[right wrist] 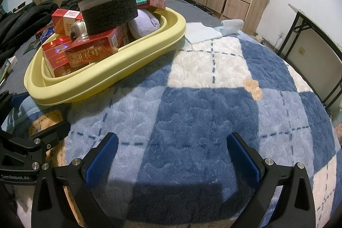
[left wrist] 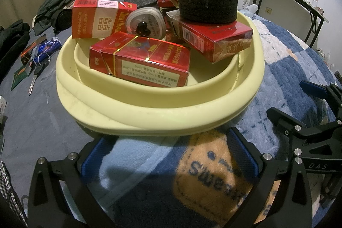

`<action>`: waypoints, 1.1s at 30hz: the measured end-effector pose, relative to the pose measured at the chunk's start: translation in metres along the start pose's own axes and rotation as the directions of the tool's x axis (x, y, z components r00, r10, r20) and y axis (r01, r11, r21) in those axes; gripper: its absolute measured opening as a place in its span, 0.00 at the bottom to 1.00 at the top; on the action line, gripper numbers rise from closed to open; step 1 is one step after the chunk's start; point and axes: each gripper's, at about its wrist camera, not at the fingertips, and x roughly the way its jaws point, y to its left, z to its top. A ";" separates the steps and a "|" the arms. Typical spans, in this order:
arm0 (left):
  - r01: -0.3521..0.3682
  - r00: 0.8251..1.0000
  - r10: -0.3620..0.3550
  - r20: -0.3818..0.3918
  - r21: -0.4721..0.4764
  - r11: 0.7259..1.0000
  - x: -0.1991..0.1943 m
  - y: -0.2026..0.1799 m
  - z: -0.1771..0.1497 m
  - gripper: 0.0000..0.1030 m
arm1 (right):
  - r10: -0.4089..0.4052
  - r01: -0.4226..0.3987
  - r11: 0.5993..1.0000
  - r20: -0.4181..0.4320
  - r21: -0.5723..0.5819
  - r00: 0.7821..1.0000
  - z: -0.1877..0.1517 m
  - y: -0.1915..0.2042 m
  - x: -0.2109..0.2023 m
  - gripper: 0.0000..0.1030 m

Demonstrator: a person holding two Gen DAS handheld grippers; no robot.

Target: Organize rigid objects

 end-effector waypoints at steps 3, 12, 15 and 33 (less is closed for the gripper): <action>0.000 1.000 0.000 0.000 0.000 1.000 0.000 0.000 0.000 1.00 | 0.000 0.000 1.000 0.000 0.000 1.000 0.000 0.000 0.000 1.00; 0.000 1.000 0.000 0.000 0.000 1.000 0.000 0.000 0.000 1.00 | 0.000 0.000 1.000 0.000 0.000 1.000 0.000 0.000 0.000 1.00; 0.000 1.000 0.000 0.000 0.000 1.000 0.000 0.000 0.000 1.00 | 0.000 0.000 1.000 0.000 0.000 1.000 0.000 0.000 0.000 1.00; 0.000 1.000 0.000 0.000 0.000 1.000 0.000 0.000 0.000 1.00 | 0.000 0.000 1.000 0.000 0.000 1.000 0.000 0.000 0.000 1.00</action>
